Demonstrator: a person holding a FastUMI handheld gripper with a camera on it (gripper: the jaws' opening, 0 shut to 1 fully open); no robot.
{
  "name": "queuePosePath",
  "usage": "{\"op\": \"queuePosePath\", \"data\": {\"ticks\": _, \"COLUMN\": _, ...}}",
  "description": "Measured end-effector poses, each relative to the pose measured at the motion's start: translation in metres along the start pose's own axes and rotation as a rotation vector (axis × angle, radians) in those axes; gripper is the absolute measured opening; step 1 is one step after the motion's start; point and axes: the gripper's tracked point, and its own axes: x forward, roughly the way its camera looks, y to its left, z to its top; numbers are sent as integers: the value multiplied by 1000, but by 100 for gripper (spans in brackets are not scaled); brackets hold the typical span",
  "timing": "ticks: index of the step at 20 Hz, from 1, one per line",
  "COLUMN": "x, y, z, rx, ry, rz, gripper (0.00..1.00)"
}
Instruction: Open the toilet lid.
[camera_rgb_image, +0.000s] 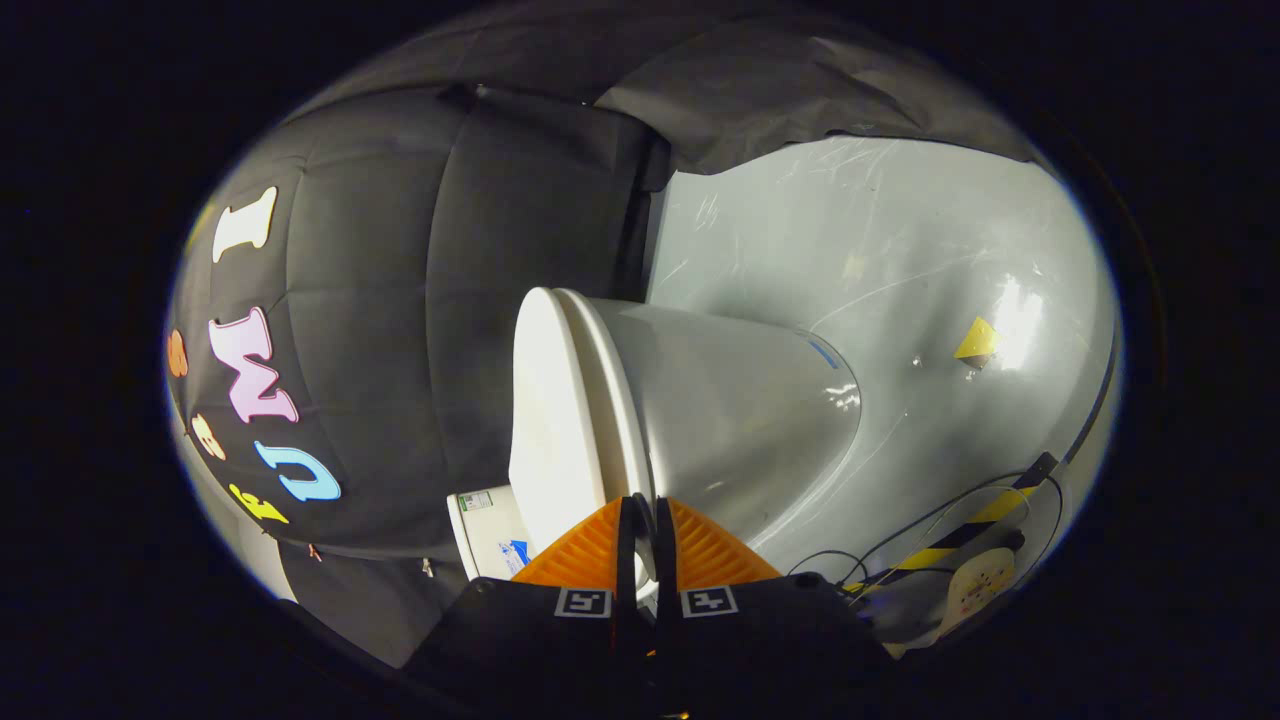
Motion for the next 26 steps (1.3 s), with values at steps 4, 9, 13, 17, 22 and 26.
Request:
{"op": "queuePosePath", "data": {"ticks": 4, "x": -10, "y": 18, "z": -3, "rx": -129, "ry": -43, "rz": -20, "gripper": 10}}
{"op": "queuePosePath", "data": {"ticks": 9, "x": -32, "y": 53, "z": -7, "rx": -248, "ry": -143, "rz": -72, "gripper": 6}}
{"op": "queuePosePath", "data": {"ticks": 13, "x": -47, "y": 106, "z": -17, "rx": -405, "ry": -242, "rz": -122, "gripper": 5}}
{"op": "queuePosePath", "data": {"ticks": 17, "x": -66, "y": 153, "z": -40, "rx": -586, "ry": -342, "rz": -171, "gripper": 6}}
{"op": "queuePosePath", "data": {"ticks": 22, "x": -90, "y": 218, "z": -70, "rx": -791, "ry": -451, "rz": -176, "gripper": 6}}
{"op": "queuePosePath", "data": {"ticks": 26, "x": -98, "y": 260, "z": -109, "rx": -961, "ry": -522, "rz": -204, "gripper": 6}}
